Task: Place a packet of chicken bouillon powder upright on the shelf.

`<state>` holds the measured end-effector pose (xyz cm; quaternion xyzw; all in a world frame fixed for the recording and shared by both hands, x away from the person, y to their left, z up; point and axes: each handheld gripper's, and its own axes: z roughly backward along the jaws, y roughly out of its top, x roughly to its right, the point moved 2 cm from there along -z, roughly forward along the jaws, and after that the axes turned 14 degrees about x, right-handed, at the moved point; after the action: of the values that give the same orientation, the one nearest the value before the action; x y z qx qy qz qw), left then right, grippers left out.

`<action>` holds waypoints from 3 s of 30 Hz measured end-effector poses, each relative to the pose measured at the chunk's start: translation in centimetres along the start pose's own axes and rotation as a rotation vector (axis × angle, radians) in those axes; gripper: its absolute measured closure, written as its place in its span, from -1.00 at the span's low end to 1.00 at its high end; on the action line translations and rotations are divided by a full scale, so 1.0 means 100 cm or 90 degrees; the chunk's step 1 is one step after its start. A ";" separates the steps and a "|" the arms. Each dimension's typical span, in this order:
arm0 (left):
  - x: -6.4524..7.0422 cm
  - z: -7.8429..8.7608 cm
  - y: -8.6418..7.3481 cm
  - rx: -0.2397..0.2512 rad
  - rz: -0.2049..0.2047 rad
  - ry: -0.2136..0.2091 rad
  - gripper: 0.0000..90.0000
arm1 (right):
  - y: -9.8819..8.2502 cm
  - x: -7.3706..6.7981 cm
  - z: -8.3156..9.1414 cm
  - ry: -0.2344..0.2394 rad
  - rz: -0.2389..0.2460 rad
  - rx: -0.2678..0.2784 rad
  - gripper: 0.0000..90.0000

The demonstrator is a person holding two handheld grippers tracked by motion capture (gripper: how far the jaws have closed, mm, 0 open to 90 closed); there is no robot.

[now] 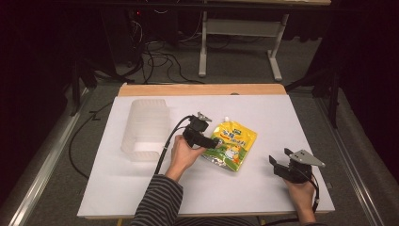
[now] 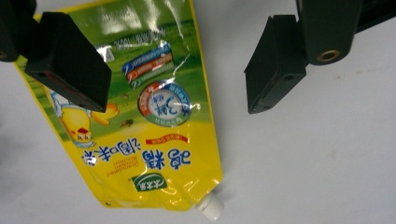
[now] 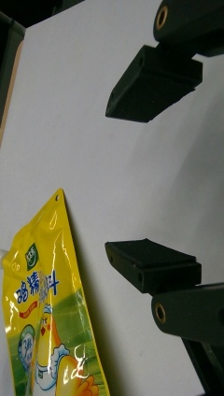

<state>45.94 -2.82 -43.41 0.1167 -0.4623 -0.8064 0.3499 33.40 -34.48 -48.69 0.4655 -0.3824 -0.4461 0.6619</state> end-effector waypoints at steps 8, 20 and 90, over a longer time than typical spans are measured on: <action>-0.003 -0.027 0.006 -0.015 0.031 -0.028 -0.49 | 0.000 -0.001 -0.001 -0.001 0.004 -0.009 -0.32; -0.014 -0.063 0.002 -0.071 0.092 -0.047 -0.48 | 0.000 -0.003 -0.003 -0.006 0.019 -0.019 -0.30; 0.005 0.104 0.083 0.108 -0.112 -0.021 1.00 | -0.001 -0.010 -0.007 -0.025 0.067 -0.046 -0.28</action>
<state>44.09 1.00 -30.79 0.1725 -0.5224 -0.7938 0.2593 33.69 -33.38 -49.06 0.4114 -0.4029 -0.4332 0.6934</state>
